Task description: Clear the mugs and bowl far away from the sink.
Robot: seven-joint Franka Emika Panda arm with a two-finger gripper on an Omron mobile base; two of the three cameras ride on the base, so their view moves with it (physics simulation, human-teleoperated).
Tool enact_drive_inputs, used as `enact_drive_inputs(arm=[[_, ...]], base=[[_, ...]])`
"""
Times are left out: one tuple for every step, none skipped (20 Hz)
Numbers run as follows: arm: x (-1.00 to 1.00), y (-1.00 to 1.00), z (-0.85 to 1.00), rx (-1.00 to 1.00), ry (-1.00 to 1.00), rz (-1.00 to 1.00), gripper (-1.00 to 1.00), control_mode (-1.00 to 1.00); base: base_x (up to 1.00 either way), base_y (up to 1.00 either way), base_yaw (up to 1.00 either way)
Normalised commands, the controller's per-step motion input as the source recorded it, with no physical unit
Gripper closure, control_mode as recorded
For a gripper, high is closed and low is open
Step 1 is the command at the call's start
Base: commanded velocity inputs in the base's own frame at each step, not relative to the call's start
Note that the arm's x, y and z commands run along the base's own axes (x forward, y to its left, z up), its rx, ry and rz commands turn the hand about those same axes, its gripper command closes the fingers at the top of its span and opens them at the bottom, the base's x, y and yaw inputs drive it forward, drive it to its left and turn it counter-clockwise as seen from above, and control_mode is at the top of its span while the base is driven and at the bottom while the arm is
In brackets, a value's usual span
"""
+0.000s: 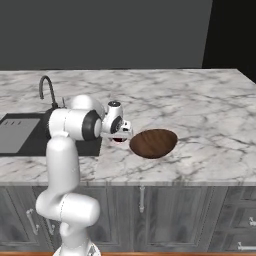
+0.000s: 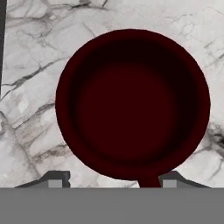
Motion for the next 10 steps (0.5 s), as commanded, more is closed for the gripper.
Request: enact_drive_inputs(arm=[[0.24, 0.0, -0.13, 0.0, 0.0, 0.0, 1.0, -1.0], [0.24, 0.0, -0.1, 0.0, 0.0, 0.0, 1.0, -1.0], [0.3, 0.0, -0.1, 0.0, 0.0, 0.0, 1.0, -1.0], [0.28, 0.0, -0.08, 0.0, 0.0, 0.0, 1.0, -1.0], [0.26, 0.0, -0.07, 0.0, 0.0, 0.0, 1.0, -1.0], [0.26, 0.0, -0.08, 0.0, 0.0, 0.0, 1.0, -1.0], [0.19, 0.0, -0.06, 0.0, 0.0, 0.0, 1.0, -1.0], [0.08, 0.0, -0.03, 0.0, 0.0, 0.0, 1.0, -1.0], [0.0, 0.0, 0.0, 0.0, 0.0, 0.0, 1.0, -1.0], [0.0, 0.0, 0.0, 0.0, 0.0, 0.0, 1.0, -1.0]], base=[[0.0, 0.0, 0.0], [0.0, 0.0, 0.0], [0.0, 0.0, 0.0], [0.0, 0.0, 0.0], [0.0, 0.0, 0.0], [0.0, 0.0, 0.0], [0.0, 0.0, 0.0], [0.0, 0.0, 0.0], [0.0, 0.0, 0.0], [0.0, 0.0, 0.0]])
